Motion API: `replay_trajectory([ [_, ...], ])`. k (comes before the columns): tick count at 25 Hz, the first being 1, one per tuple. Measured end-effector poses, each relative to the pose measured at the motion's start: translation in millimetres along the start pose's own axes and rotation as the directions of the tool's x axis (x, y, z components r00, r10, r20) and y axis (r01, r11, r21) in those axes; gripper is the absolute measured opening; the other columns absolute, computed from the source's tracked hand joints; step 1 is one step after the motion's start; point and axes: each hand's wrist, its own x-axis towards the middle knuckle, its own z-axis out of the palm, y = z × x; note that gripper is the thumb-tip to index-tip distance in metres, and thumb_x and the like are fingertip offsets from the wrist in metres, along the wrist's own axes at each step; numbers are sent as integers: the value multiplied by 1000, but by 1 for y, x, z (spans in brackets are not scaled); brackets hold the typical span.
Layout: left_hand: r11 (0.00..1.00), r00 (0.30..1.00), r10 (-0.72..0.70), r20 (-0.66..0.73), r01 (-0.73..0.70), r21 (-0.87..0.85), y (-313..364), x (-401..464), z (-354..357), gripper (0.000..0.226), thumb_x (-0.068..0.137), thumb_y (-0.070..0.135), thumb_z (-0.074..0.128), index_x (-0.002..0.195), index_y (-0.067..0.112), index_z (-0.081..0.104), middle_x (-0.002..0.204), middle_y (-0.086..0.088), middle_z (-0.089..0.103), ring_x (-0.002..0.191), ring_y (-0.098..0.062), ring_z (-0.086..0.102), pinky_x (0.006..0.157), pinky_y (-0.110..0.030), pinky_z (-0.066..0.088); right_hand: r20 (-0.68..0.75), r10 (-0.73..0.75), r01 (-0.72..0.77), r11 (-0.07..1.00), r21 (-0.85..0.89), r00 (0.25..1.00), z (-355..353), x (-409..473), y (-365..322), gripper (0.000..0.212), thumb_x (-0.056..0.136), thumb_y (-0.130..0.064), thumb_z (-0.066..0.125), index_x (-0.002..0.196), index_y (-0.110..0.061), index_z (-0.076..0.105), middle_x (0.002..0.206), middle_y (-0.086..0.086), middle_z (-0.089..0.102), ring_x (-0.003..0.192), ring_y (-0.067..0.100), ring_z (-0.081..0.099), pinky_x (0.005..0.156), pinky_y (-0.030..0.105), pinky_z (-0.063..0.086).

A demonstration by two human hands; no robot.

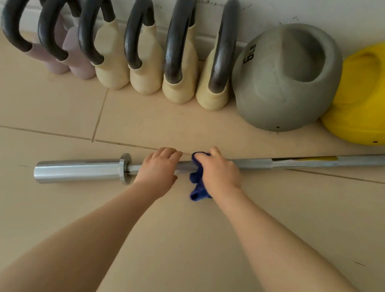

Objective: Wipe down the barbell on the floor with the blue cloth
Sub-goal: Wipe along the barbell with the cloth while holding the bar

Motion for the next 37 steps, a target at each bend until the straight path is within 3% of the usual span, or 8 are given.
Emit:
replay_trajectory([
  [4, 990, 997, -76, 0, 75, 121, -35, -23, -1, 64, 87, 24, 63, 141, 15, 30, 153, -7, 21, 141, -27, 21, 114, -37, 23, -68, 245, -251, 964, -85, 967, -2, 6, -1, 27, 91, -14, 45, 112, -25, 58, 112, 11, 45, 98, 34, 59, 69, 32, 41],
  [9, 979, 975, -176, -133, 187, 76, -60, -35, -3, 60, 79, 9, 70, 132, 9, 41, 140, -12, 39, 124, -31, 43, 99, -38, 42, 30, -14, 13, 999, 42, 999, 25, -4, -54, 24, 88, -18, 47, 108, -25, 58, 113, 8, 46, 92, 32, 58, 69, 31, 38],
  [14, 989, 989, -140, -44, 141, 41, -70, -43, -1, 68, 79, 24, 72, 135, 11, 35, 136, -5, 42, 130, -24, 37, 108, -32, 31, -94, 319, -310, 945, 102, 943, 23, 5, -40, 18, 94, -19, 40, 91, -21, 58, 112, 15, 52, 98, 34, 61, 78, 33, 46],
  [19, 994, 997, -65, -49, 70, 89, -77, -49, -1, 73, 77, 29, 74, 137, 14, 34, 143, -3, 39, 142, -21, 24, 117, -29, 18, 42, -78, 77, 997, 13, 996, 52, -10, -97, 30, 87, -18, 51, 115, -28, 54, 117, 6, 43, 93, 33, 60, 69, 31, 43],
  [24, 995, 995, -89, -40, 91, 42, -77, -46, -5, 70, 76, 27, 75, 134, 12, 38, 141, -4, 42, 139, -21, 30, 115, -28, 21, 16, 196, -195, 981, -16, 981, 37, 17, -83, 25, 91, -21, 45, 113, -24, 59, 117, 10, 46, 103, 34, 58, 76, 31, 38],
  [30, 990, 990, -143, -23, 142, -20, -77, -42, -11, 60, 76, 23, 75, 127, 12, 44, 132, -2, 49, 125, -20, 43, 104, -26, 32, 81, 1, -5, 999, 50, 997, 39, 6, -89, 9, 89, -30, 48, 91, -32, 57, 108, 6, 49, 101, 32, 58, 74, 32, 41],
  [34, 986, 986, -167, 15, 166, 31, -77, -34, -13, 53, 80, 22, 71, 125, 15, 45, 135, -2, 46, 134, -21, 32, 109, -29, 28, -188, 192, -236, 939, -249, 963, 18, 3, -12, 22, 93, -19, 41, 107, -26, 56, 129, 11, 42, 109, 34, 45, 83, 39, 41],
  [37, 972, 977, -204, 58, 196, 127, -71, -32, -13, 41, 90, 15, 57, 129, 18, 44, 155, -8, 22, 147, -28, 3, 119, -36, 12, -339, 327, -360, 932, -38, 882, 42, 1, -16, 34, 92, -16, 44, 126, -20, 47, 141, 12, 33, 118, 35, 35, 93, 43, 35],
])
